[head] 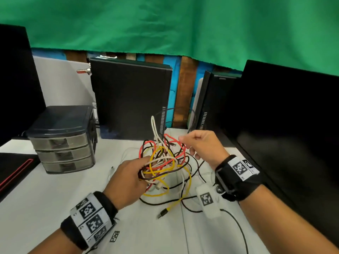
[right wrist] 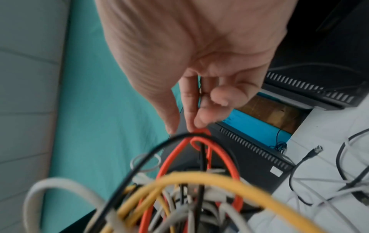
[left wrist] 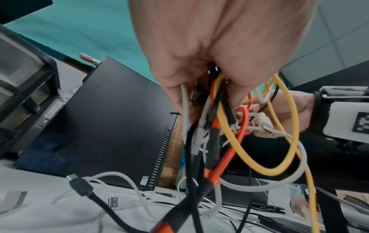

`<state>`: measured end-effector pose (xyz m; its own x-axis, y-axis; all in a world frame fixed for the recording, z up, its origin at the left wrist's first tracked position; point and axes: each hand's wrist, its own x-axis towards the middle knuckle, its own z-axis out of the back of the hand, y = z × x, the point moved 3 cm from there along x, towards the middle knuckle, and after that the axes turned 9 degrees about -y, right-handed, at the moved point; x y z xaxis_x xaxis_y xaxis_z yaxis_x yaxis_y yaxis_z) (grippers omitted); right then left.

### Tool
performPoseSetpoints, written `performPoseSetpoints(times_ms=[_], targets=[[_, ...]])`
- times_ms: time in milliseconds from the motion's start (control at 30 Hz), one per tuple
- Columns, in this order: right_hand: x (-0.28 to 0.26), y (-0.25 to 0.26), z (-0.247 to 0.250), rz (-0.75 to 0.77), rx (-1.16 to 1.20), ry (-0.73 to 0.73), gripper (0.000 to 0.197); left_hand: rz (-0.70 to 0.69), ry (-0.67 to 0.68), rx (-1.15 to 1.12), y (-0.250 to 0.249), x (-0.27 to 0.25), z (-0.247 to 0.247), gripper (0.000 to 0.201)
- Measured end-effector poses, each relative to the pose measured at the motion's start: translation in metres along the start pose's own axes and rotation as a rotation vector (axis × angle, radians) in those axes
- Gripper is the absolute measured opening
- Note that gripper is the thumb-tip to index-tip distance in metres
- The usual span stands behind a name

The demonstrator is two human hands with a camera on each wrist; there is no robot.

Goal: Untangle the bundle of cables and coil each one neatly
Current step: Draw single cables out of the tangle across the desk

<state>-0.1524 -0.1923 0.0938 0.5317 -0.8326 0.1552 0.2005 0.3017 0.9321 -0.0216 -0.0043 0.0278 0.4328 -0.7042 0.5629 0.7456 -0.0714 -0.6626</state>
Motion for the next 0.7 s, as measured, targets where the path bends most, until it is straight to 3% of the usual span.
performPoseSetpoints(times_ms=[133, 267, 367, 500, 567, 700], targets=[[0.000, 0.004, -0.003, 0.036, 0.022, -0.108, 0.023, -0.032, -0.102, -0.011, -0.005, 0.004, 0.005, 0.037], [0.010, 0.023, 0.008, 0.250, -0.122, -0.158, 0.028, -0.055, -0.030, -0.055, -0.007, 0.006, 0.008, 0.036], [0.038, 0.045, 0.045, 0.315, -0.109, -0.365, 0.033, -0.033, 0.043, -0.084, -0.003, 0.007, 0.011, 0.033], [0.072, 0.066, 0.108, 0.232, 0.120, -0.696, 0.030, -0.028, 0.072, -0.035, 0.007, 0.011, 0.020, 0.032], [0.079, 0.065, 0.116, 0.133, 0.200, -0.614, 0.027, 0.005, 0.047, -0.075, 0.013, 0.013, 0.023, 0.036], [0.054, 0.043, 0.068, -0.075, 0.257, -0.126, 0.026, 0.040, 0.019, -0.224, 0.006, 0.015, 0.023, 0.039]])
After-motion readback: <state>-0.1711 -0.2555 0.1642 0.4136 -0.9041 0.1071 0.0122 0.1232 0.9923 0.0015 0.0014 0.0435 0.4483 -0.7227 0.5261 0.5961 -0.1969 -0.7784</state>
